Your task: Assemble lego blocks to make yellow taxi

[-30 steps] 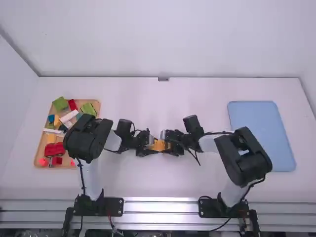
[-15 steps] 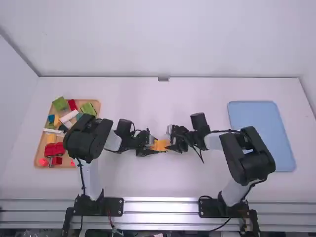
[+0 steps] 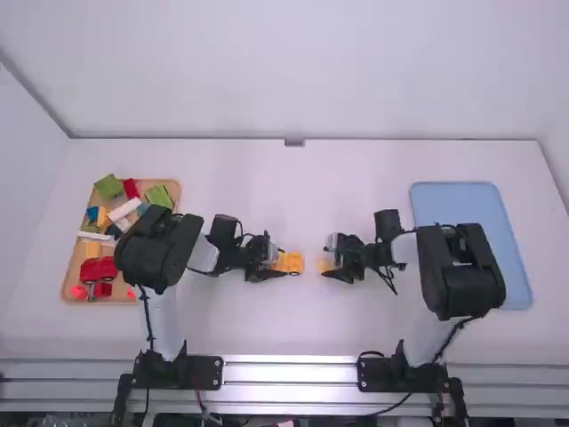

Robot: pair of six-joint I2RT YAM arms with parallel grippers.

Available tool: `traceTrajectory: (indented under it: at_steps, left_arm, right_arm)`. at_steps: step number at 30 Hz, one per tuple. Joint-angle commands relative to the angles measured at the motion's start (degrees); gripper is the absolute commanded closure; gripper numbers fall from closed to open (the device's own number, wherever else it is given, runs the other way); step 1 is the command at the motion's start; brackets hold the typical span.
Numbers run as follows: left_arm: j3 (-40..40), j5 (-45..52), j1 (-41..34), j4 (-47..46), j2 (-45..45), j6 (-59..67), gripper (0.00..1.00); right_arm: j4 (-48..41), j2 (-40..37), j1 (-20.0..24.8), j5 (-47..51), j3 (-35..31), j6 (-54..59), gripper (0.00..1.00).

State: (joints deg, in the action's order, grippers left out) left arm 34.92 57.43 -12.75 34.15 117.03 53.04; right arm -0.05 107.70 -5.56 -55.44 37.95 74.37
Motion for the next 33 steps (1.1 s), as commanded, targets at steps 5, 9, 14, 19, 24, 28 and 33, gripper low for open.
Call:
traceTrajectory:
  at_steps: [5,9,14,19,24,28,33]
  left_arm:
    - [0.4,-4.4,-0.1,-3.9,1.0,0.3,0.55]
    - [0.9,-4.6,-0.5,-5.3,1.0,0.3,0.55]
    - [0.3,-4.6,-0.5,-4.5,1.0,0.4,0.55]
    - [-0.3,-4.6,-0.4,-4.1,1.0,0.8,0.55]
    - [-1.2,-4.5,-0.5,-2.2,1.0,0.7,0.55]
    - [-1.5,-4.6,-0.5,-2.0,1.0,0.8,0.55]
    - [-1.1,-4.6,-0.5,-2.2,1.0,0.7,0.55]
  right_arm:
    - [4.2,5.7,0.4,-3.1,-0.4,3.5,0.34]
    - [4.8,6.2,0.4,-3.7,-0.4,3.5,0.51]
    - [3.8,6.2,0.0,-2.8,-0.4,3.5,0.76]
    - [5.2,6.1,-0.4,-6.5,0.0,3.4,0.78]
    - [5.2,5.4,-1.1,-9.0,2.9,-2.2,0.76]
    - [4.5,5.4,-3.3,-8.6,5.9,-3.7,0.78]
    - [-0.4,5.3,-7.3,-8.1,11.4,-3.9,0.78]
